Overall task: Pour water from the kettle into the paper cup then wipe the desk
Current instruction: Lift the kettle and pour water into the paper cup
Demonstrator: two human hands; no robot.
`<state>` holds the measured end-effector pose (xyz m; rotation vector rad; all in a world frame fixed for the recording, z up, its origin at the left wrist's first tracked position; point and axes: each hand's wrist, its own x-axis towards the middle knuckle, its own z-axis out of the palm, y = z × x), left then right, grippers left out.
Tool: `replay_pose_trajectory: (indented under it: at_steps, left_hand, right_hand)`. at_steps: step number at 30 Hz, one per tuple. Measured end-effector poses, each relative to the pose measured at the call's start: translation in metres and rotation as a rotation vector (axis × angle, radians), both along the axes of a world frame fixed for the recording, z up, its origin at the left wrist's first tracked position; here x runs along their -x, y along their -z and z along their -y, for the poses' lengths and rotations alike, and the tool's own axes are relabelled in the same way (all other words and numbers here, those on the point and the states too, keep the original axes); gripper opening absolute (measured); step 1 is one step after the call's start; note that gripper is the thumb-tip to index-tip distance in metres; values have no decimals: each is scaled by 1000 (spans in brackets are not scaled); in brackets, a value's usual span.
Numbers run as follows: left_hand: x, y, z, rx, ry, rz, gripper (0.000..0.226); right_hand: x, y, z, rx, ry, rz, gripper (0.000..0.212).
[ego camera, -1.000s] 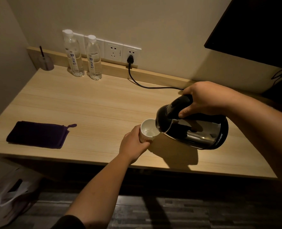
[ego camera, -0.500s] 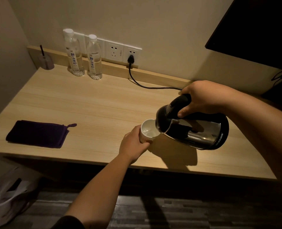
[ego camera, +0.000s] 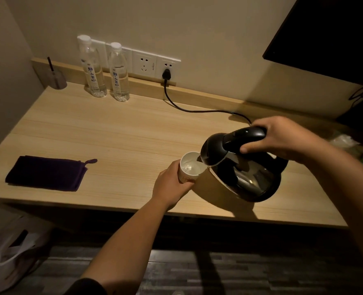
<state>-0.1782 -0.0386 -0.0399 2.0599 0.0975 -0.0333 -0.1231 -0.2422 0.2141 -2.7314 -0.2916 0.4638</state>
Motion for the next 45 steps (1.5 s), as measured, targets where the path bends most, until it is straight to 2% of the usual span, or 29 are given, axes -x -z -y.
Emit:
replay_pose_trajectory:
  at_steps: [6,12,15,19,24,30,39,45]
  left_hand:
    - [1,-5,1,-5,-8,-5,69]
    - [2,-13,0,10,8,-35,76]
    - [4,-17,1,25,4,-56,80]
    - [5,-22,3,35,-2,-60,89]
    - [6,-22,4,31,-5,-68,83]
    - [5,-14,5,-3,-30,-75,64]
    - [4,-7,3,4,-19,-71,72]
    - [2,-1,2,-33,-10,-69,76]
  right_hand:
    - [31,32,39,-321,215,14,42]
    - [50,56,61,-517,351,71,30]
    - [64,70,73,-614,449,137,32]
    - [84,93,92,-706,593,249,24]
    - [105,121,109,-816,821,383,29]
    - [107,141,118,-917,1003,532,23]
    - [96,154,131,-919,1153,609,25]
    - [92,160,141,-886,1169,619,24]
